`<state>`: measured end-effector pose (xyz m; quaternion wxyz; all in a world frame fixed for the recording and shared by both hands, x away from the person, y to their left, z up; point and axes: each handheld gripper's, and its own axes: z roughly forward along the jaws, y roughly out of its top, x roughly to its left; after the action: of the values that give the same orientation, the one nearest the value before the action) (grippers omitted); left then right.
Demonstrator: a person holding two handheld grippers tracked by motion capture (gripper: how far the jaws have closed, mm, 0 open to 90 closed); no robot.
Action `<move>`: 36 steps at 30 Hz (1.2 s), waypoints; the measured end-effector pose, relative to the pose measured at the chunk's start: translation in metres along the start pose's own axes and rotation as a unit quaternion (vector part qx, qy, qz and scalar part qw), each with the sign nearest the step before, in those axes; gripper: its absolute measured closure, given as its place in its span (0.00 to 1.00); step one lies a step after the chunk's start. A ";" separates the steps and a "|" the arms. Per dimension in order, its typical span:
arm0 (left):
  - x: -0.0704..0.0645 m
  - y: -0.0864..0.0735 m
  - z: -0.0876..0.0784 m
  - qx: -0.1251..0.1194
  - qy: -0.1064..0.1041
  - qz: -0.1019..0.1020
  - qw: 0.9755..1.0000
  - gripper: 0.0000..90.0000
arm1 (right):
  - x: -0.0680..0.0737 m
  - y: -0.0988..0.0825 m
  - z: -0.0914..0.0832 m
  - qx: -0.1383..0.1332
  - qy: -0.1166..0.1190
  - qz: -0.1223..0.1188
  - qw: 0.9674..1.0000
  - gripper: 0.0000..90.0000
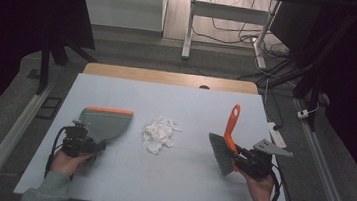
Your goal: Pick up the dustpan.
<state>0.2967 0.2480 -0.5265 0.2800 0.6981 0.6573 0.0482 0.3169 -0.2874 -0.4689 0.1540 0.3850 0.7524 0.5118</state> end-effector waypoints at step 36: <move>0.009 0.001 -0.006 -0.029 -0.043 -0.025 0.998 0.68 | -0.001 0.000 -0.001 0.002 -0.004 0.001 1.000 0.77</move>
<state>0.2959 0.2589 -0.5240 0.3295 0.6744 0.6601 0.0303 0.3165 -0.2887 -0.4687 0.1563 0.3879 0.7523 0.5091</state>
